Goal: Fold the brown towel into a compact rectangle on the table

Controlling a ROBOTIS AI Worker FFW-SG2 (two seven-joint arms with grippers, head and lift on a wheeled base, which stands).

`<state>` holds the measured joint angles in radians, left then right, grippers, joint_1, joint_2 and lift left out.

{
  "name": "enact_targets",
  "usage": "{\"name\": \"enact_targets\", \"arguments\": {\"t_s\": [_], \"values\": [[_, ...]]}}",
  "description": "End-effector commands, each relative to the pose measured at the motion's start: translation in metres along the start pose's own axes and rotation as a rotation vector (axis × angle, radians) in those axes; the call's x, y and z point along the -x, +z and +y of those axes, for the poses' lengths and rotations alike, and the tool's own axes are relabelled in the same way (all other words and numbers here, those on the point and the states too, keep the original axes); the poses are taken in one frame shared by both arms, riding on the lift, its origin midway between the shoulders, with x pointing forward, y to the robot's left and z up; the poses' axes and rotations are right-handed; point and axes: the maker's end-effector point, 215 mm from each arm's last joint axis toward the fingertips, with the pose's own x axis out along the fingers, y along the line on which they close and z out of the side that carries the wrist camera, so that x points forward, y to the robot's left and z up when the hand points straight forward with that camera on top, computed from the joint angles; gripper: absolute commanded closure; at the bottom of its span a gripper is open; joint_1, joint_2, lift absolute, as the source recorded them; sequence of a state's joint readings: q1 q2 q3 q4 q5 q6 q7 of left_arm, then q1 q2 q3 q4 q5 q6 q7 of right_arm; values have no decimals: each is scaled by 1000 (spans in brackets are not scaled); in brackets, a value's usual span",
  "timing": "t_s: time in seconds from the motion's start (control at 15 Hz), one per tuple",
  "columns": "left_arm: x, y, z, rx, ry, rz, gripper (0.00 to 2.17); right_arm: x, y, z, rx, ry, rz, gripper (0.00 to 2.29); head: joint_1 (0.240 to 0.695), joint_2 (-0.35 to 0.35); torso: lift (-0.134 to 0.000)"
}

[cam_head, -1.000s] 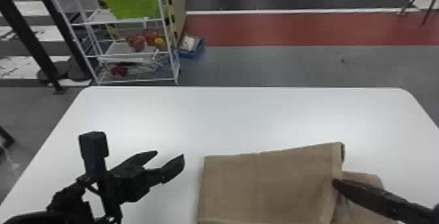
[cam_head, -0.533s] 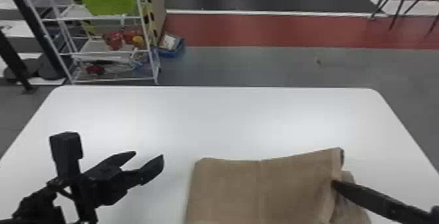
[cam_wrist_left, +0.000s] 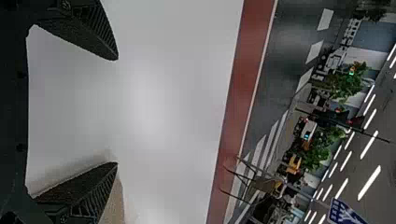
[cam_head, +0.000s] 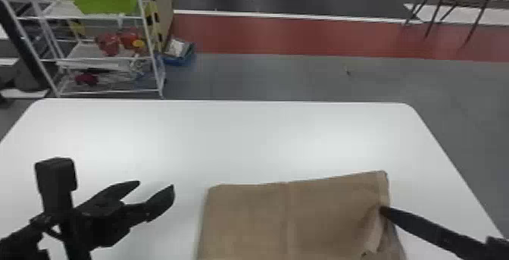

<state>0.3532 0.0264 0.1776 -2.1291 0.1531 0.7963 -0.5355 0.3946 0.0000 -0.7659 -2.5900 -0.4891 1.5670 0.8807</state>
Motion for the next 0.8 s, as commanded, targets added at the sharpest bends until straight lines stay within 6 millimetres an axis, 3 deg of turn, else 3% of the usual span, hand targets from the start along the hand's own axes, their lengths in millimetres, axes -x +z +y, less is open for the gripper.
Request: {"name": "enact_targets", "arguments": {"t_s": [0.0, 0.2, 0.47, 0.73], "values": [[1, -4, -4, -9, 1, 11, 83, 3, 1, -20, -35, -33, -9, 1328, 695, -105, -122], [3, -6, -5, -10, 2, 15, 83, 0, 3, -38, -83, -34, -22, 1325, 695, -134, -122], [2, -8, -14, -13, -10, 23, 83, -20, -21, -63, -132, -87, 45, 1328, 695, -166, -122], [3, -9, -14, -14, -9, 23, 83, -30, -36, -74, -169, -100, 78, 1328, 695, -166, -122]]}}
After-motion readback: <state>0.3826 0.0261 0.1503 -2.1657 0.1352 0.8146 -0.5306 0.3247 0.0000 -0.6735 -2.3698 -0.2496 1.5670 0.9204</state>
